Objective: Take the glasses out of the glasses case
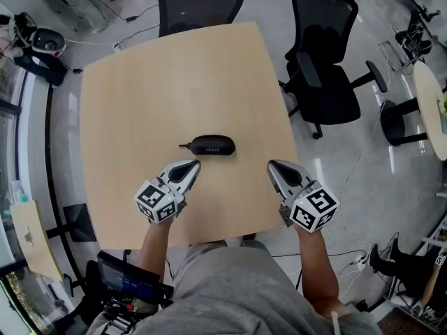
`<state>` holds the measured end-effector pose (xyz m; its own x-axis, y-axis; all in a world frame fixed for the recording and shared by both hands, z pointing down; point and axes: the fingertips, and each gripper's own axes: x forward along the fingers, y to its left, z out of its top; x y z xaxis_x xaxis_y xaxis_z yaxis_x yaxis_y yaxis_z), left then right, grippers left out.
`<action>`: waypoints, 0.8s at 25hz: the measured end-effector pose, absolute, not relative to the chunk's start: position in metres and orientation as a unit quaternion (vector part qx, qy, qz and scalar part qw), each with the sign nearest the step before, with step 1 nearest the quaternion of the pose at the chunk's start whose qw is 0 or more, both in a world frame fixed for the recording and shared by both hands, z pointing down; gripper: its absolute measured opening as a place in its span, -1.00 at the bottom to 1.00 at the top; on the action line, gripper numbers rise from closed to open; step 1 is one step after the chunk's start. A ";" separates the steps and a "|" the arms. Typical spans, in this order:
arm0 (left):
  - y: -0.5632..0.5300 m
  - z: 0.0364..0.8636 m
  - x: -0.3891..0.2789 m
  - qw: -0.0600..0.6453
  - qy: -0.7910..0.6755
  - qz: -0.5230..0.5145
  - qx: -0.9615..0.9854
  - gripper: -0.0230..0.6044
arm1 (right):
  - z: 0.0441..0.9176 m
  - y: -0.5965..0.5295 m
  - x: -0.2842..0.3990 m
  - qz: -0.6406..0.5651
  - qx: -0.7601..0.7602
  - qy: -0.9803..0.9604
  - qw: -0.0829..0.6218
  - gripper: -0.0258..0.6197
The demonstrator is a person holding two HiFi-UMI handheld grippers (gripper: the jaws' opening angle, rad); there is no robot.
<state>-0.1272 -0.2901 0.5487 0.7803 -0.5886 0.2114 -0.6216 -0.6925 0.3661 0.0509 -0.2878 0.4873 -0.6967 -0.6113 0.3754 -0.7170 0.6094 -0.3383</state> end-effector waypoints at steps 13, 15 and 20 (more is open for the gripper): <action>-0.316 0.583 -0.131 0.235 -0.334 0.058 0.911 -0.91 | 0.513 -0.308 0.042 0.248 0.367 -0.886 0.138 -0.90; -0.318 0.589 -0.132 0.240 -0.336 0.061 0.909 -0.91 | 0.518 -0.311 0.039 0.250 0.365 -0.885 0.143 -0.90; -0.323 0.607 -0.136 0.253 -0.340 0.069 0.903 -0.91 | 0.529 -0.317 0.035 0.256 0.360 -0.884 0.154 -0.90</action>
